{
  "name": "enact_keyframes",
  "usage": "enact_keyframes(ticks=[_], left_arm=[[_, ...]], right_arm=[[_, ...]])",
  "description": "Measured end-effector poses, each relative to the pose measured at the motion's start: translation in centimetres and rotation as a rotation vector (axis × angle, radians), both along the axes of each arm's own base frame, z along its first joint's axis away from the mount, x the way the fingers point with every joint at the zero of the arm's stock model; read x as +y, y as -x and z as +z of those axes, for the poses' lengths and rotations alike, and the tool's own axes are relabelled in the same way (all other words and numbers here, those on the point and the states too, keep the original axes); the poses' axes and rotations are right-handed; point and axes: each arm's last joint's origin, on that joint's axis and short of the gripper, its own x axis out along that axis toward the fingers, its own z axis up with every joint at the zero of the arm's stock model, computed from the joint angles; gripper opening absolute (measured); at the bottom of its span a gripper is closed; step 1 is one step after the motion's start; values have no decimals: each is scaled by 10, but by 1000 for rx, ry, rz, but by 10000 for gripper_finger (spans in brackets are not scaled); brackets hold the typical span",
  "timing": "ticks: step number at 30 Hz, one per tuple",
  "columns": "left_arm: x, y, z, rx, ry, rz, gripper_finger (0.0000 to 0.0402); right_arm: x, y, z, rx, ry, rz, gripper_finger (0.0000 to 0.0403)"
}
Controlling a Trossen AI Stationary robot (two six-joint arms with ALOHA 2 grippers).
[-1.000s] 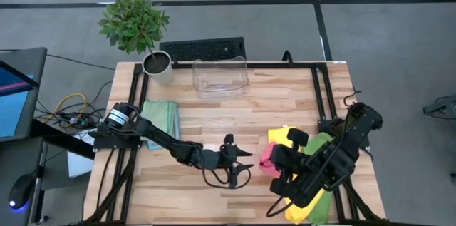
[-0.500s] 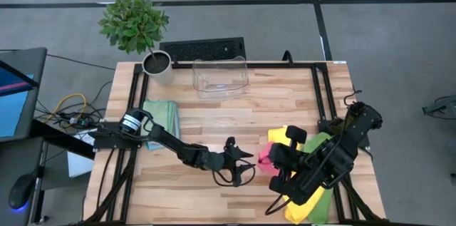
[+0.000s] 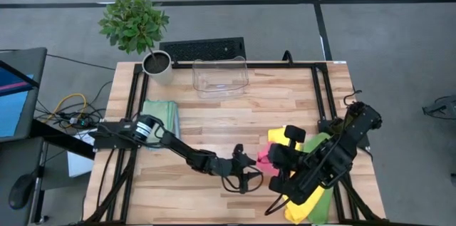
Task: Fold microfiber towels
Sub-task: Fold the pink microfiber cloth
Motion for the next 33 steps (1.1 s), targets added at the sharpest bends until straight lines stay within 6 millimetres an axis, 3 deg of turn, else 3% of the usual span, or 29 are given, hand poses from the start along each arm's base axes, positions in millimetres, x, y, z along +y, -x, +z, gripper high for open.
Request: enact_keyframes(ticks=[5,12,16,21,23,29,33], left_arm=[[-3,-12,-1,30,-23,23,172],[7,-20,0,70,-40,89,159],[14,-21,-2,94,-42,116,113],[16,-18,-12,200,-55,125,19],[15,-12,-10,271,-77,124,9],[3,23,49,424,-230,169,2],[-1,67,103,487,-377,264,0]], right_arm=[[3,2,0,-3,-2,10,22],[5,2,0,-7,-4,20,21],[5,3,0,-8,-5,21,22],[6,4,0,-7,-4,28,17],[8,5,0,-4,-7,36,17],[16,13,0,-6,-15,50,19],[20,15,1,-39,8,75,17]])
